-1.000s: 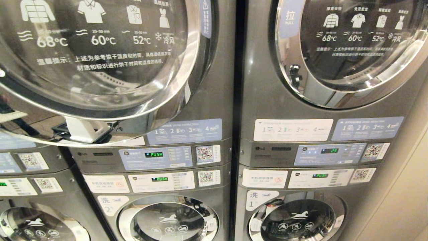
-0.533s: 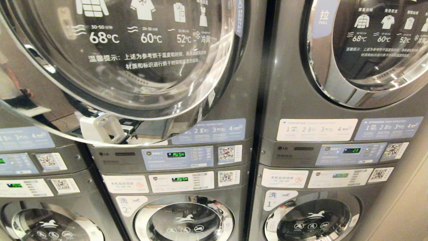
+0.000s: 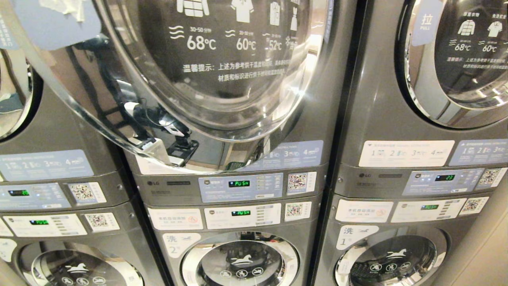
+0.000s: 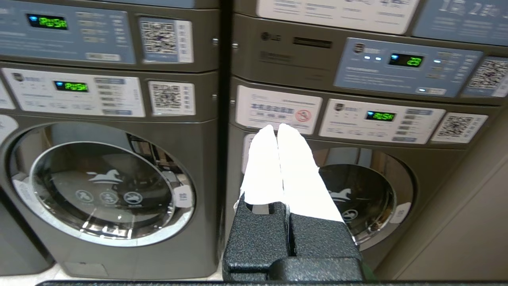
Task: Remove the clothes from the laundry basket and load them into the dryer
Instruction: Close the dryer
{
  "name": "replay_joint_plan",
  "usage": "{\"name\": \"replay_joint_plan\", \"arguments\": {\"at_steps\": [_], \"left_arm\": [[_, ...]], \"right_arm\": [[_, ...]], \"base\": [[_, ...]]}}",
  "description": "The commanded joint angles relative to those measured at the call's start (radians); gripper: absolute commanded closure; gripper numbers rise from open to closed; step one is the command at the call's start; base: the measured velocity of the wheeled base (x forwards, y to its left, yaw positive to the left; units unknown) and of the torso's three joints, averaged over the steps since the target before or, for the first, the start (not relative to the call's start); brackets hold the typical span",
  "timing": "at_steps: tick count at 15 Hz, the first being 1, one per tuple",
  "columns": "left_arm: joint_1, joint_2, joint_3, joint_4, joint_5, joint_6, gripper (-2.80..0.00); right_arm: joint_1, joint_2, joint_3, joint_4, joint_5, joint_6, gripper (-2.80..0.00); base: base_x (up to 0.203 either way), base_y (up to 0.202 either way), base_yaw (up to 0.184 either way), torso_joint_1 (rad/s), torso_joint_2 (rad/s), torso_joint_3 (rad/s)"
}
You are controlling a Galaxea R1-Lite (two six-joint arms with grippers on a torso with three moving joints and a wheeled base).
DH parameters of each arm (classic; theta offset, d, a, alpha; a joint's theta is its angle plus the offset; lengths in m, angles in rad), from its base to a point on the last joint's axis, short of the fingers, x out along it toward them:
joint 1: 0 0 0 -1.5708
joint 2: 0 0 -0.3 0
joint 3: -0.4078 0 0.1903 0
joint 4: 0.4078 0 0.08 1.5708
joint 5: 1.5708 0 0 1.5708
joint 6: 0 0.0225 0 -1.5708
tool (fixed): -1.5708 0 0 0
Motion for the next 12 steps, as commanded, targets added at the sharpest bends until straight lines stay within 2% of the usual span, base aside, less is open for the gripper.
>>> {"name": "replay_joint_plan", "arguments": {"at_steps": [1,3,5,6,7,8,10,12], "left_arm": [[0.000,0.000,0.002,0.000,0.000,0.000,0.00],[0.000,0.000,0.002,0.000,0.000,0.000,0.00],[0.000,0.010,-0.002,0.010,-0.001,0.005,0.00],[0.000,0.019,-0.002,0.008,-0.007,0.021,0.00],[0.000,0.007,-0.004,-0.004,-0.029,0.075,0.00],[0.000,0.009,-0.036,-0.018,-0.085,0.104,0.00],[0.001,0.071,-0.206,-0.024,-0.299,0.111,0.00],[0.001,0.258,-0.373,-0.032,-0.499,0.115,0.00]], "right_arm": [[0.001,-0.001,0.000,0.000,0.001,-0.001,0.00],[0.000,-0.001,0.000,0.000,0.001,-0.001,0.00],[0.000,-0.001,0.000,-0.001,0.001,-0.002,0.00],[0.000,-0.001,0.000,0.000,0.002,-0.011,0.00],[0.001,-0.001,-0.003,0.004,0.004,-0.016,0.00],[0.000,-0.001,0.000,0.000,0.005,-0.027,0.00],[0.000,-0.001,-0.001,0.001,0.004,-0.026,0.00],[0.002,-0.001,0.000,0.001,0.005,-0.027,0.00]], "base": [[0.000,0.179,-0.001,0.004,0.00,0.000],[0.000,0.103,-0.002,-0.001,0.00,0.002],[0.000,0.000,0.000,0.000,0.00,0.000],[0.000,0.000,0.000,0.000,0.00,0.000],[0.000,0.000,0.000,0.000,0.00,0.000],[0.000,0.000,0.000,0.000,0.00,0.000],[0.000,0.000,0.000,0.000,0.00,0.000],[0.000,0.000,0.000,0.000,0.00,0.000]]}}
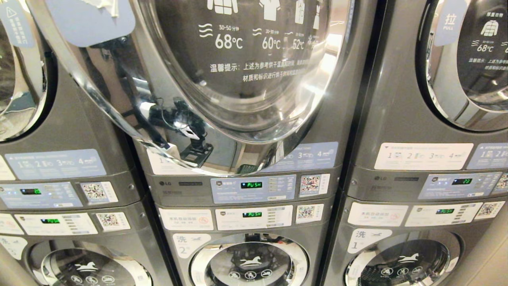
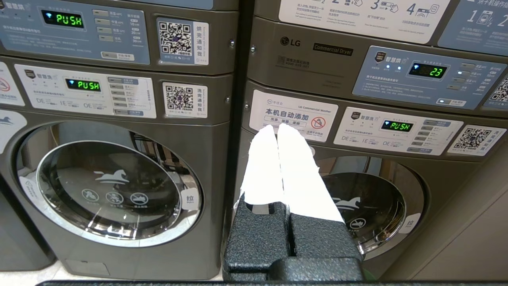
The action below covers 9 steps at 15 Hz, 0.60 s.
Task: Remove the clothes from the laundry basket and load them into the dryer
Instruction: Close the dryer
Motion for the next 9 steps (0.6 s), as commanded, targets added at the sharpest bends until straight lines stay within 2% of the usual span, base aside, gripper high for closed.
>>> {"name": "replay_joint_plan", "arguments": {"at_steps": [1,3,5,7,9], "left_arm": [[-0.002,0.234,-0.170,-0.007,-0.151,0.001,0.00],[-0.027,0.449,-0.395,-0.023,-0.229,0.001,0.00],[-0.117,0.590,-0.564,-0.032,-0.279,0.001,0.00],[-0.240,0.676,-0.656,-0.034,-0.301,0.002,0.00],[-0.314,0.757,-0.731,-0.036,-0.307,0.005,0.00]], "right_arm": [[0.000,-0.001,-0.001,0.000,0.001,-0.001,0.00],[0.001,-0.001,-0.001,0.000,0.001,0.001,0.00],[0.000,-0.001,-0.001,0.000,0.001,0.005,0.00],[0.001,-0.001,-0.001,0.000,-0.001,0.004,0.00],[0.001,-0.001,-0.001,0.000,-0.001,0.004,0.00]], "base": [[0.000,0.000,0.000,0.000,0.00,0.000],[0.000,0.000,0.000,0.000,0.00,0.000],[0.000,0.000,0.000,0.000,0.00,0.000],[0.000,0.000,0.000,0.000,0.00,0.000],[0.000,0.000,0.000,0.000,0.00,0.000]]}}
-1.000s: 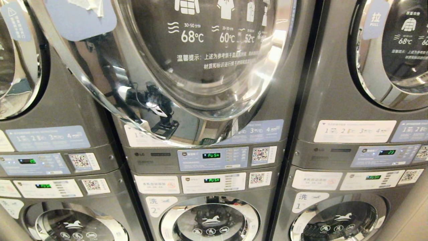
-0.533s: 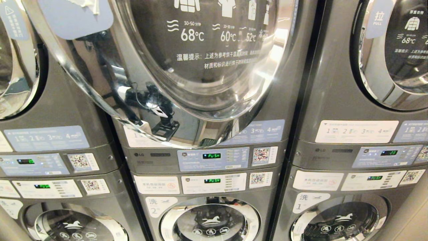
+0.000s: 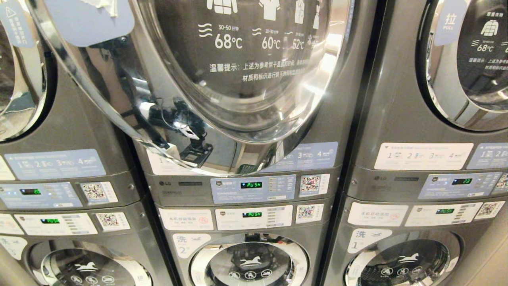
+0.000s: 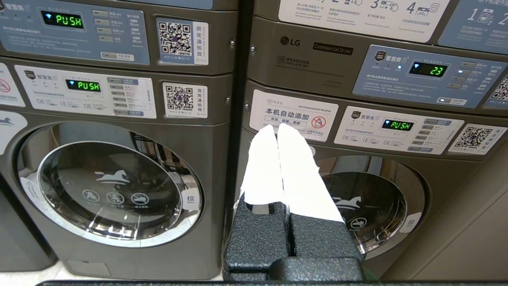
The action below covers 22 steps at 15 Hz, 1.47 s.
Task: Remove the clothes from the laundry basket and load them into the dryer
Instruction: Close the dryer
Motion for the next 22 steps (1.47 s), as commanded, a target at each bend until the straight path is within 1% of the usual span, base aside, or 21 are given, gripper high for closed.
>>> {"name": "replay_joint_plan", "arguments": {"at_steps": [1,4,7,8,9,11,14,15,16,17,19,20,22], "left_arm": [[-0.061,0.139,-0.072,-0.003,-0.004,0.005,0.00],[-0.152,0.246,-0.190,-0.001,-0.002,0.024,0.00],[-0.160,0.273,-0.205,-0.008,0.005,0.056,0.00],[-0.160,0.275,-0.204,-0.009,0.032,0.071,0.00],[-0.160,0.277,-0.204,-0.011,0.086,0.088,0.00],[-0.158,0.281,-0.200,-0.011,0.229,0.115,0.00],[-0.154,0.281,-0.183,-0.011,0.369,0.125,0.00],[-0.152,0.283,-0.180,-0.011,0.430,0.124,0.00],[-0.151,0.291,-0.177,-0.011,0.474,0.122,0.00],[-0.150,0.308,-0.171,-0.013,0.509,0.119,0.00],[-0.143,0.353,-0.171,-0.046,0.533,0.119,0.00],[-0.125,0.379,-0.175,-0.087,0.549,0.119,0.00],[-0.059,0.443,-0.197,-0.183,0.585,0.116,0.00]], "right_arm": [[0.001,0.000,0.000,0.000,0.001,-0.002,0.00],[0.001,0.000,0.000,0.000,0.002,-0.003,0.00],[0.001,0.000,0.000,0.002,0.001,-0.002,0.00],[0.000,0.000,0.000,0.002,0.001,-0.002,0.00],[0.000,0.000,0.000,0.002,0.001,-0.002,0.00],[0.000,0.000,-0.001,0.003,0.002,-0.002,0.00],[0.001,0.000,-0.001,0.003,0.001,0.000,0.00],[0.001,0.000,-0.001,0.003,0.001,0.002,0.00],[0.000,0.000,-0.001,0.003,0.001,0.004,0.00],[0.001,0.000,-0.001,0.003,0.000,0.003,0.00],[0.000,0.000,-0.001,0.002,-0.001,0.008,0.00],[0.000,0.000,-0.001,0.002,-0.001,0.009,0.00],[0.000,0.000,-0.001,0.002,-0.001,0.017,0.00]], "base": [[0.000,0.000,0.000,0.000,0.00,0.000],[0.000,0.000,0.000,0.000,0.00,0.000],[0.000,0.000,0.000,0.000,0.00,0.000],[0.000,0.000,0.000,0.000,0.00,0.000],[0.000,0.000,0.000,0.000,0.00,0.000],[0.000,0.000,0.000,0.000,0.00,0.000],[0.000,0.000,0.000,0.000,0.00,0.000],[0.000,0.000,0.000,0.000,0.00,0.000],[0.000,0.000,0.000,0.000,0.00,0.000],[0.000,0.000,0.000,0.000,0.00,0.000],[0.000,0.000,0.000,0.000,0.00,0.000],[0.000,0.000,0.000,0.000,0.00,0.000],[0.000,0.000,0.000,0.000,0.00,0.000]]}}
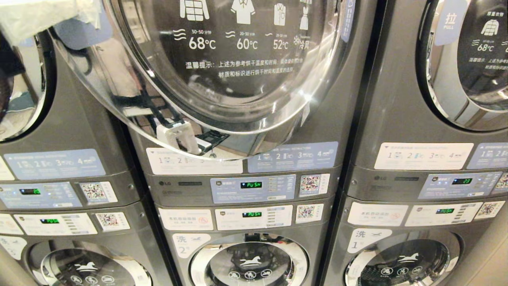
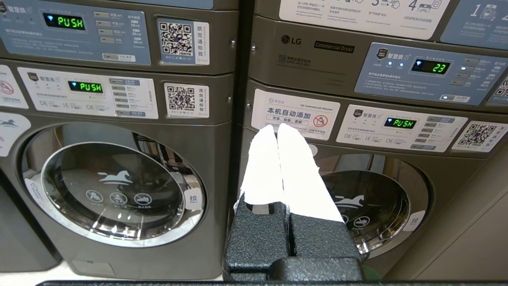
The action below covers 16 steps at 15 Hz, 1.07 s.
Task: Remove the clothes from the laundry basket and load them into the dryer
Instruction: Close the dryer
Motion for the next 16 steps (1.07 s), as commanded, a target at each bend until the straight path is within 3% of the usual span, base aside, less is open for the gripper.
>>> {"name": "replay_joint_plan", "arguments": {"at_steps": [1,3,8,12,16], "left_arm": [[0.064,0.082,-0.025,-0.062,0.010,0.000,0.00],[0.111,0.138,-0.058,-0.124,0.012,0.000,0.00],[0.133,0.260,-0.069,-0.232,0.015,0.006,0.00],[0.219,0.396,-0.090,-0.364,0.015,0.006,0.00],[0.267,0.521,-0.207,-0.418,0.016,0.002,0.00]], "right_arm": [[0.001,0.000,0.000,-0.002,-0.001,0.013,0.00],[0.000,0.000,0.000,-0.002,-0.011,0.036,0.00],[0.001,0.000,0.004,-0.009,-0.016,0.034,0.00],[0.000,0.000,0.004,-0.011,-0.016,0.043,0.00],[0.000,0.000,0.004,-0.014,-0.041,0.099,0.00]], "base": [[0.000,0.000,0.000,0.000,0.00,0.000],[0.000,0.000,0.000,0.000,0.00,0.000],[0.000,0.000,0.000,0.000,0.00,0.000],[0.000,0.000,0.000,0.000,0.00,0.000],[0.000,0.000,0.000,0.000,0.00,0.000]]}}
